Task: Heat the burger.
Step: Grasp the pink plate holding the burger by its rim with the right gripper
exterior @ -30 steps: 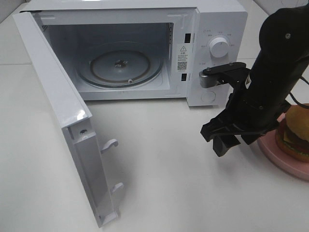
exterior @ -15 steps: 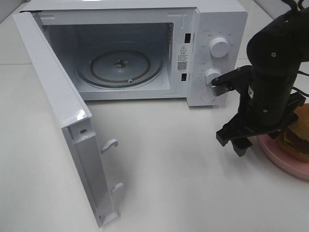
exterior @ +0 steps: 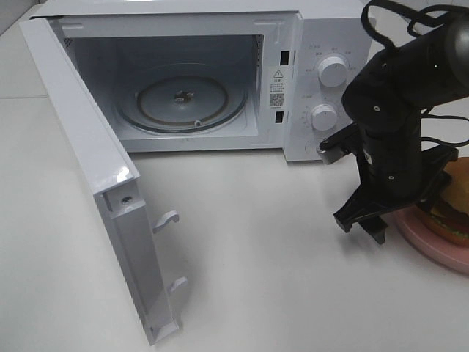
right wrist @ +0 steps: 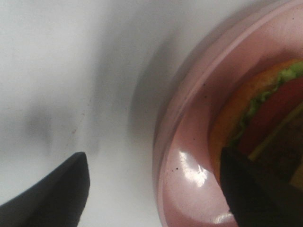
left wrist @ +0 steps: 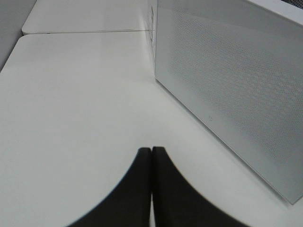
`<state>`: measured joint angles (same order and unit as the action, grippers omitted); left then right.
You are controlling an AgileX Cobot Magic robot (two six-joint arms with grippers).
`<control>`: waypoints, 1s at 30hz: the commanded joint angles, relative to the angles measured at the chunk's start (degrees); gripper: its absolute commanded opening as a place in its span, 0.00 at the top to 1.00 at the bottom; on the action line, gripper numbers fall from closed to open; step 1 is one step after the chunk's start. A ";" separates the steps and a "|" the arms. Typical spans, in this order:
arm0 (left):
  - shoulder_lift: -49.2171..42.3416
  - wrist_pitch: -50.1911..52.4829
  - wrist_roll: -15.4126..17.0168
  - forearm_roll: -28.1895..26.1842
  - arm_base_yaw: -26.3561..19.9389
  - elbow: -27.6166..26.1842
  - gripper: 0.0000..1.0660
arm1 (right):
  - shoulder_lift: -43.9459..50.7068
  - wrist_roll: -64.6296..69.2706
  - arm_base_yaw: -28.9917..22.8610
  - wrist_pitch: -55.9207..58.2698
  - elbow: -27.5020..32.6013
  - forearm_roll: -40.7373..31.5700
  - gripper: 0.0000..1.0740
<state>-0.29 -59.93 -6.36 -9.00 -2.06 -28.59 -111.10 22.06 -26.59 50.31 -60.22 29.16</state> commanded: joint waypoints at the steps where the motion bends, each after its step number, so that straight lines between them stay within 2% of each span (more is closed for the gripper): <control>1: -1.15 0.52 0.40 -0.06 0.06 0.17 1.00 | -2.46 0.46 -0.06 0.74 -0.40 1.66 0.29; 8: -1.15 0.52 0.40 -0.06 0.06 0.17 1.00 | -4.53 0.40 1.32 -0.11 -0.40 3.04 0.33; 19: -1.15 0.52 0.40 -0.06 0.06 0.17 1.00 | -5.10 -1.66 1.95 -2.01 -0.40 2.98 0.50; 20: -1.15 0.52 0.40 -0.06 0.06 0.17 1.00 | -5.10 -1.66 1.95 -2.01 -0.40 3.04 0.55; 21: -1.15 0.52 0.40 -0.06 0.06 0.17 1.00 | -5.10 -1.66 1.95 -2.01 -0.40 3.04 0.55; 22: -1.15 0.52 0.40 -0.06 0.06 0.17 1.00 | -5.10 -1.66 1.95 -2.01 -0.40 3.09 0.64; 23: -1.15 0.52 0.40 -0.06 0.06 0.17 1.00 | -5.10 -1.66 1.95 -2.01 -0.40 3.09 0.64; 24: -1.15 0.52 0.40 -0.06 0.06 0.17 1.00 | -5.10 -1.66 1.95 -2.01 -0.40 3.09 0.74; 26: -1.15 0.52 0.40 -0.06 0.06 0.17 1.00 | -5.10 -1.66 1.95 -2.01 -0.40 3.09 0.77; 28: -1.15 0.52 0.40 -0.06 0.06 0.17 1.00 | -5.10 -1.66 1.95 -1.95 -0.40 3.09 0.89; 29: -1.15 0.52 0.40 -0.06 0.06 0.17 1.00 | -5.10 -1.66 1.95 -1.95 -0.40 3.09 0.89; 30: -1.15 0.52 0.40 -0.06 0.06 0.17 1.00 | -5.10 -1.66 1.95 -1.78 -0.40 3.09 0.97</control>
<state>-0.29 -59.93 -6.36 -9.00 -2.06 -28.59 -115.85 20.80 -24.92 48.87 -60.79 31.17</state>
